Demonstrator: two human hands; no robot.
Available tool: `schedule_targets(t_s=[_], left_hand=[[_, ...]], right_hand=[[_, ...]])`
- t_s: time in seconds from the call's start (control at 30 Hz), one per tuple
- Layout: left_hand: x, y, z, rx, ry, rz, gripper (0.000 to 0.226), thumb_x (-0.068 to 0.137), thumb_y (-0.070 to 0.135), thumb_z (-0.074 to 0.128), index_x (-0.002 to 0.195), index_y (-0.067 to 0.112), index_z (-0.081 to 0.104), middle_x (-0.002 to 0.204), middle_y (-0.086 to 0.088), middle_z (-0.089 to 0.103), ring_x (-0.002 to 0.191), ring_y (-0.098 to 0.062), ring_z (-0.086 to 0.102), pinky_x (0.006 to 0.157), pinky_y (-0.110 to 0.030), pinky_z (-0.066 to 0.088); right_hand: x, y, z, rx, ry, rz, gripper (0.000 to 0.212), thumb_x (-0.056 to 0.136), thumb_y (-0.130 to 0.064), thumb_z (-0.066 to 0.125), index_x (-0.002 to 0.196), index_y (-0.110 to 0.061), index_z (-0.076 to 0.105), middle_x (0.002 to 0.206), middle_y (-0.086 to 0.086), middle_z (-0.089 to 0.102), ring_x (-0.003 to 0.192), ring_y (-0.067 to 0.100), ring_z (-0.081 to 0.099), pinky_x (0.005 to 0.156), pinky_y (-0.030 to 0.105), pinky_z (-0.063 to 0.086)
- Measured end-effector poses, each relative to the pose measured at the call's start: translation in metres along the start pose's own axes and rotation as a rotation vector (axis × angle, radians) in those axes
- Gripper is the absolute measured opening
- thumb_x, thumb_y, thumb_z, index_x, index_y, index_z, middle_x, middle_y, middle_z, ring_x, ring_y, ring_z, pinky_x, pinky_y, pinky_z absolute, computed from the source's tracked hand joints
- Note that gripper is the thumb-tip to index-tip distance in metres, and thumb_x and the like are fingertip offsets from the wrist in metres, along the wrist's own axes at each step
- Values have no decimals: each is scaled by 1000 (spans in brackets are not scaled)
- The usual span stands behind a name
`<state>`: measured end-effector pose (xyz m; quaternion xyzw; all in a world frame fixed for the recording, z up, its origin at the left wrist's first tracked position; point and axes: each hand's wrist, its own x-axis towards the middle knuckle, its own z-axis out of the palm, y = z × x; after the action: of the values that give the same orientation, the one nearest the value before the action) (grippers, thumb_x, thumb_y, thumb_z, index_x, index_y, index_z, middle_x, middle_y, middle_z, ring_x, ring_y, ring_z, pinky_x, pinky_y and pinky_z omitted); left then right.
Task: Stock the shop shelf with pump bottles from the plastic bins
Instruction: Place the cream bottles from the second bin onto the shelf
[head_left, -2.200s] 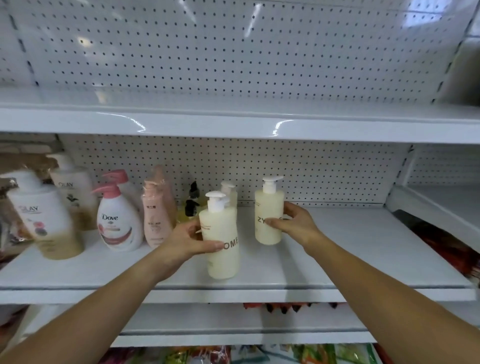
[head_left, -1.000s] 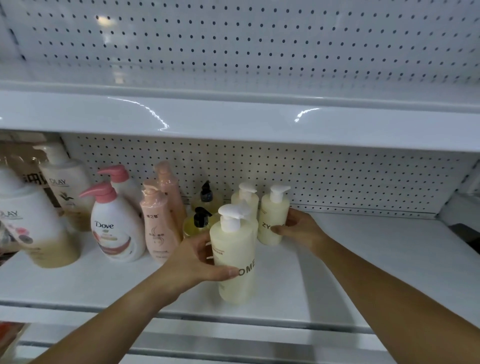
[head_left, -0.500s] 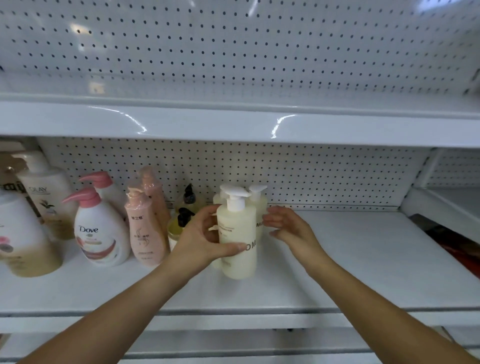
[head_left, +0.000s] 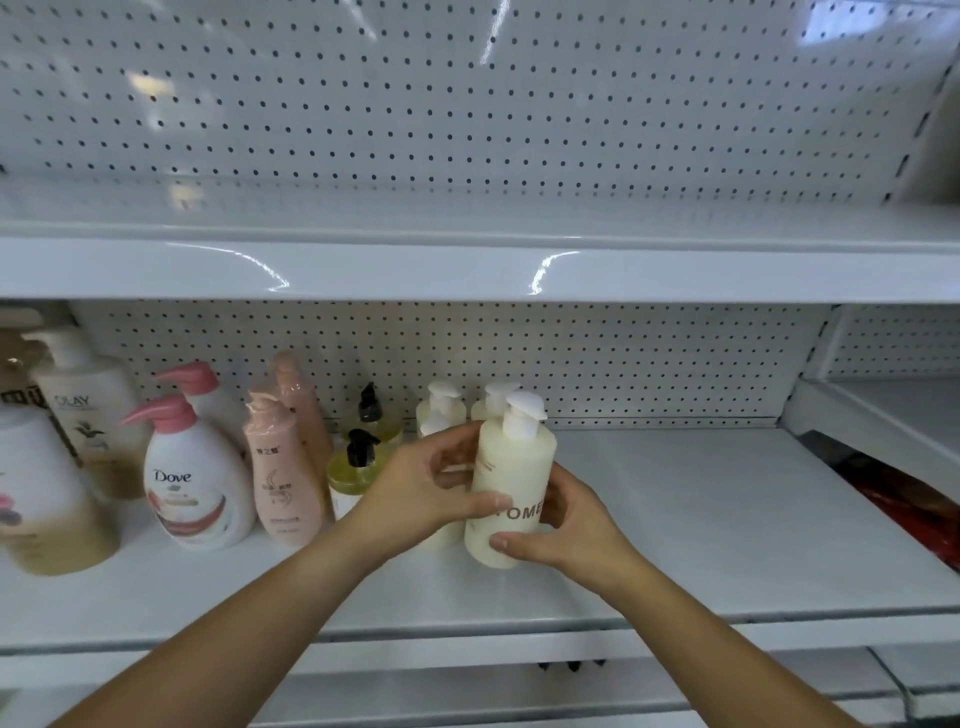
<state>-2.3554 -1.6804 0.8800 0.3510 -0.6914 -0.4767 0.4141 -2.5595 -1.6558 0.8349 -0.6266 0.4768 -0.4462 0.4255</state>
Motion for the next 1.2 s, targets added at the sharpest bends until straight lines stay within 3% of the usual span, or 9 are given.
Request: schedule_targets(t_s=[0.17, 0.27, 0.37, 0.47, 0.57, 0.77, 0.9, 1.0, 1.2], left_hand=[[9, 3, -20, 418, 353, 269, 51, 79, 22, 81, 125, 36, 63, 124, 22, 63, 114, 0, 59, 95, -16, 48], [17, -9, -31, 735, 283, 318, 58, 86, 27, 71, 141, 27, 52, 145, 15, 49, 134, -4, 44, 110, -22, 37], [21, -29, -27, 866, 144, 219, 65, 90, 32, 64, 150, 25, 41, 157, 11, 35, 144, -7, 29, 114, -20, 25], [21, -42, -25, 926, 134, 228, 56, 90, 30, 63, 144, 24, 49, 155, 8, 39, 145, -9, 28, 114, -29, 34], [23, -47, -31, 940, 159, 259, 49, 87, 27, 63, 136, 25, 57, 149, 10, 47, 142, -9, 35, 105, -34, 46], [25, -47, -36, 936, 165, 272, 47, 87, 25, 61, 134, 26, 61, 145, 14, 51, 139, -4, 39, 103, -29, 47], [27, -47, -37, 927, 174, 261, 45, 87, 23, 62, 131, 29, 63, 143, 19, 52, 138, 1, 38, 101, -22, 43], [29, -48, -36, 916, 184, 261, 44, 86, 23, 64, 129, 29, 65, 141, 18, 55, 136, 0, 41, 100, -19, 40], [31, -50, -37, 881, 200, 245, 43, 84, 21, 65, 126, 30, 66, 140, 18, 56, 134, -1, 42, 105, -24, 42]], right_hand=[[16, 18, 0, -71, 94, 50, 73, 62, -21, 94, 123, -32, 57, 112, -15, 71, 104, 2, 66, 88, 26, 57], [32, 34, 2, -110, 119, 87, 81, 53, -34, 94, 124, -38, 55, 115, -16, 69, 105, 3, 66, 89, 31, 57], [47, 47, 7, -144, 129, 109, 83, 55, -30, 94, 127, -35, 53, 116, -15, 68, 104, 1, 66, 88, 30, 57], [58, 53, 14, -157, 109, 123, 76, 59, -21, 93, 123, -34, 54, 114, -15, 68, 103, 1, 65, 83, 23, 56], [64, 59, 16, -156, 105, 135, 72, 61, -18, 92, 120, -35, 54, 114, -16, 68, 102, 0, 65, 78, 17, 53], [62, 70, 14, -170, 89, 163, 76, 58, -26, 92, 122, -41, 52, 117, -16, 68, 105, 3, 66, 91, 33, 57], [58, 71, 13, -215, 54, 159, 72, 60, -29, 89, 122, -39, 52, 118, -15, 67, 107, 4, 65, 94, 36, 56], [56, 74, 13, -232, 56, 180, 72, 59, -36, 87, 123, -37, 53, 117, -16, 67, 107, 2, 65, 95, 36, 55], [55, 73, 16, -275, 81, 214, 66, 67, -29, 87, 124, -35, 55, 120, -17, 66, 105, -3, 63, 92, 25, 54]])
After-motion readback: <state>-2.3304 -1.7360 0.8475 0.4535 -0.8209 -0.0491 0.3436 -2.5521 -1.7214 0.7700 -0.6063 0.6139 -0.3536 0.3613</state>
